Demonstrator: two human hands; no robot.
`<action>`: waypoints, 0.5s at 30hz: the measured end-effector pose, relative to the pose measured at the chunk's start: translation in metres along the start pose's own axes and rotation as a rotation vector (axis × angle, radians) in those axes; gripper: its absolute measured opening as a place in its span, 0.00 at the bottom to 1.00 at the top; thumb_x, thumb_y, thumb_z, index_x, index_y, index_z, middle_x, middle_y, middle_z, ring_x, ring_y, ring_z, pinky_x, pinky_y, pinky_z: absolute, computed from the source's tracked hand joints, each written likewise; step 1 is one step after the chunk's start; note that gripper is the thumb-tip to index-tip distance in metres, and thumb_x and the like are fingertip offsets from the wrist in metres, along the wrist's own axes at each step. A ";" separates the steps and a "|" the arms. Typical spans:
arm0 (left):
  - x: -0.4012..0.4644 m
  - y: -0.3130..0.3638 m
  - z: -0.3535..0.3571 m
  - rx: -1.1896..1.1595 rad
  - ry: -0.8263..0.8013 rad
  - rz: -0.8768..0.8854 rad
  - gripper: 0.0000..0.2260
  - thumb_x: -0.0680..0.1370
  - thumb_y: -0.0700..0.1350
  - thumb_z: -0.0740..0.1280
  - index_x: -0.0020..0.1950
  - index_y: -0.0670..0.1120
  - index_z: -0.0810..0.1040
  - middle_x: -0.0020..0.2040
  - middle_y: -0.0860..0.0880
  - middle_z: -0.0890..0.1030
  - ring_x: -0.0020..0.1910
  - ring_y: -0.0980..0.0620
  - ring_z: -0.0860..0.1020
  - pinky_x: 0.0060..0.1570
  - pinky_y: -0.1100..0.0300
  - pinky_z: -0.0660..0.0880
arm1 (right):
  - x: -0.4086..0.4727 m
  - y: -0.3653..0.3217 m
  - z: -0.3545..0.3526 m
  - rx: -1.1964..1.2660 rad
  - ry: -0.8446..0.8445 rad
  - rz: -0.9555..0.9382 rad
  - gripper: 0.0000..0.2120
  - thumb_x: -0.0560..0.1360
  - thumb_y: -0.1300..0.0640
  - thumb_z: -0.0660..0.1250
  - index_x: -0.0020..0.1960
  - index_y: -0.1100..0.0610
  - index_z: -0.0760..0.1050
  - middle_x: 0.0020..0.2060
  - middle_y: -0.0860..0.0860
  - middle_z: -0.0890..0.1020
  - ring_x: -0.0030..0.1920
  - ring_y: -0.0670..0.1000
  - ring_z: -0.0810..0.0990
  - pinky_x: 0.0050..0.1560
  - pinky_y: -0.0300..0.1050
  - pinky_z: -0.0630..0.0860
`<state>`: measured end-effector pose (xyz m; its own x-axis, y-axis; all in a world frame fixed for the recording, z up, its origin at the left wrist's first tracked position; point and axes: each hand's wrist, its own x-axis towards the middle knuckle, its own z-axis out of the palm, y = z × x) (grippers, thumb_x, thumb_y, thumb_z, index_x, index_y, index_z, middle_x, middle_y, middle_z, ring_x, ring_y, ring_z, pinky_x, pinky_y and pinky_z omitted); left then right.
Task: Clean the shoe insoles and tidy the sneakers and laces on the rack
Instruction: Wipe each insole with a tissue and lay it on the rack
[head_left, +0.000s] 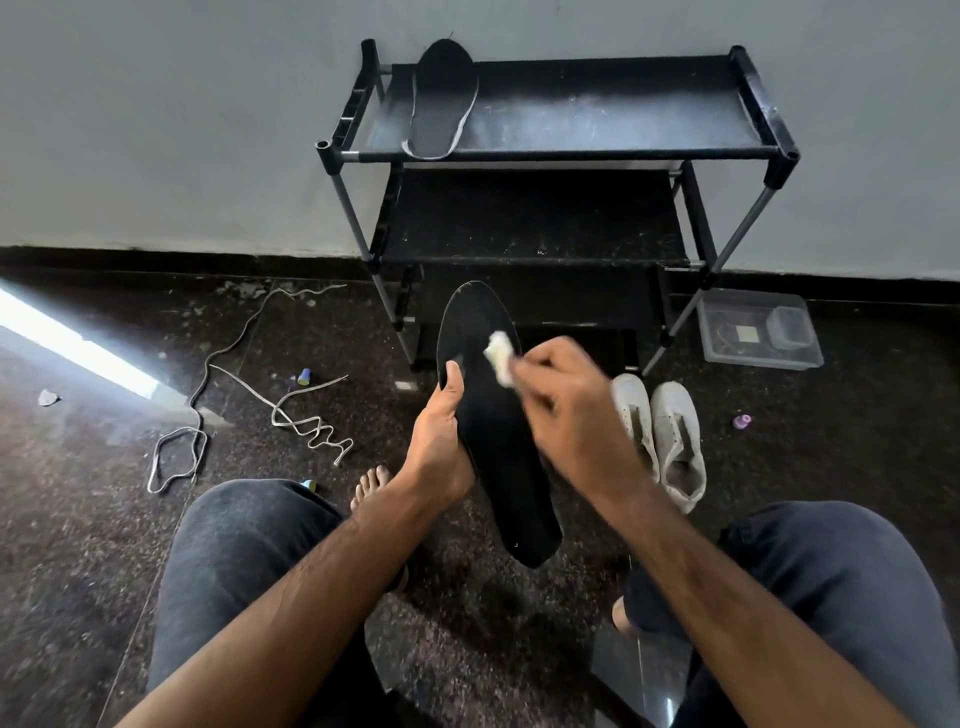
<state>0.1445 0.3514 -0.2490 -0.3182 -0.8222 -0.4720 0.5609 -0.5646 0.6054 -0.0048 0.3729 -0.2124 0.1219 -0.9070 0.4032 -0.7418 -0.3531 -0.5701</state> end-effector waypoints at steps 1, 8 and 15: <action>0.000 -0.001 0.000 -0.005 0.023 -0.009 0.31 0.83 0.59 0.59 0.77 0.38 0.68 0.72 0.32 0.74 0.68 0.38 0.77 0.64 0.46 0.78 | -0.005 -0.008 0.008 -0.012 -0.080 -0.060 0.11 0.80 0.64 0.64 0.59 0.63 0.82 0.48 0.54 0.77 0.47 0.53 0.77 0.49 0.43 0.77; 0.002 0.006 -0.001 0.012 -0.023 0.025 0.35 0.80 0.64 0.59 0.78 0.40 0.68 0.71 0.36 0.76 0.70 0.37 0.75 0.63 0.43 0.78 | -0.008 0.019 0.011 -0.195 -0.093 0.047 0.06 0.80 0.65 0.66 0.55 0.64 0.80 0.46 0.53 0.74 0.45 0.53 0.74 0.42 0.51 0.80; 0.000 0.005 0.006 -0.011 0.034 0.009 0.33 0.83 0.61 0.56 0.75 0.35 0.68 0.63 0.35 0.81 0.61 0.41 0.83 0.53 0.49 0.83 | -0.005 -0.008 0.004 -0.021 -0.068 -0.054 0.11 0.79 0.66 0.67 0.60 0.64 0.81 0.48 0.54 0.77 0.49 0.51 0.76 0.51 0.39 0.76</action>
<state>0.1430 0.3481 -0.2417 -0.2869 -0.8243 -0.4881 0.5718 -0.5561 0.6031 0.0032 0.3795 -0.2134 0.2059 -0.9004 0.3833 -0.7463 -0.3978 -0.5336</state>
